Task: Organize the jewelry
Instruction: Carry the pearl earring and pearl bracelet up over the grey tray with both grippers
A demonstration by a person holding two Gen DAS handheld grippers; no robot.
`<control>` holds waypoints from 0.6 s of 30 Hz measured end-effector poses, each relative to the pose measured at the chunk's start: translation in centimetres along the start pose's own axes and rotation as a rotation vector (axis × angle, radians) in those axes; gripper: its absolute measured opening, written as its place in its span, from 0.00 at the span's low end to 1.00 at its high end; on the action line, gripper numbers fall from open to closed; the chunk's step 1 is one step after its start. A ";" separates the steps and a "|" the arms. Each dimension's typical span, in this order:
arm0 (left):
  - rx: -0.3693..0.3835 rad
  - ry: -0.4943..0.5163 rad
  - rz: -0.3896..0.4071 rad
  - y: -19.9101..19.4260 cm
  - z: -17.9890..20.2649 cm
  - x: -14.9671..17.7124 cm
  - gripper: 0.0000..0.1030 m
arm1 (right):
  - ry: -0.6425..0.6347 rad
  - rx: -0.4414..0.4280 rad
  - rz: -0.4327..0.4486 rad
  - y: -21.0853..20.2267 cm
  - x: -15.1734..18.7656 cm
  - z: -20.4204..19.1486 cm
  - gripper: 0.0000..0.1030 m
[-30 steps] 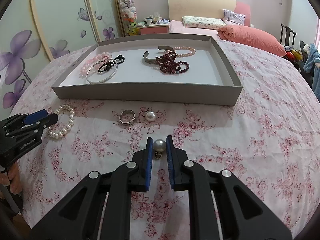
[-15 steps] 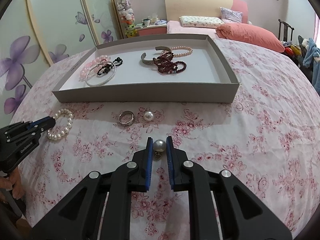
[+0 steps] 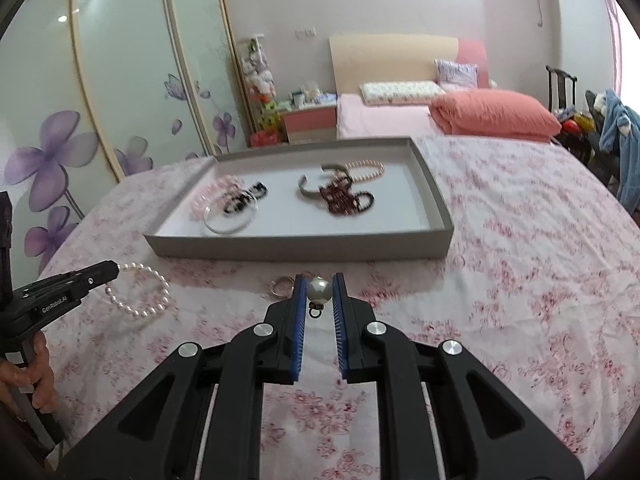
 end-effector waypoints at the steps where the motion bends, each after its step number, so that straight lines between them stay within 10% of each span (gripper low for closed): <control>1: 0.006 0.000 0.010 -0.4 0.2 0.0 0.10 | -0.004 -0.002 0.010 -0.2 -0.1 -0.1 0.14; 18: 0.022 0.045 0.121 -3.7 2.9 -0.3 0.10 | -0.077 0.029 0.206 -4.0 -1.7 -2.4 0.14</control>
Point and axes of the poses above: each gripper's, at about its wrist camera, not at the fingertips, and y roughly the way its jaws point, z to its right, x to its underside, the point moved 8 cm from there along y, roughly the way its jaws point, and after that the axes turned 11 degrees about -z, right-handed, at the moved point
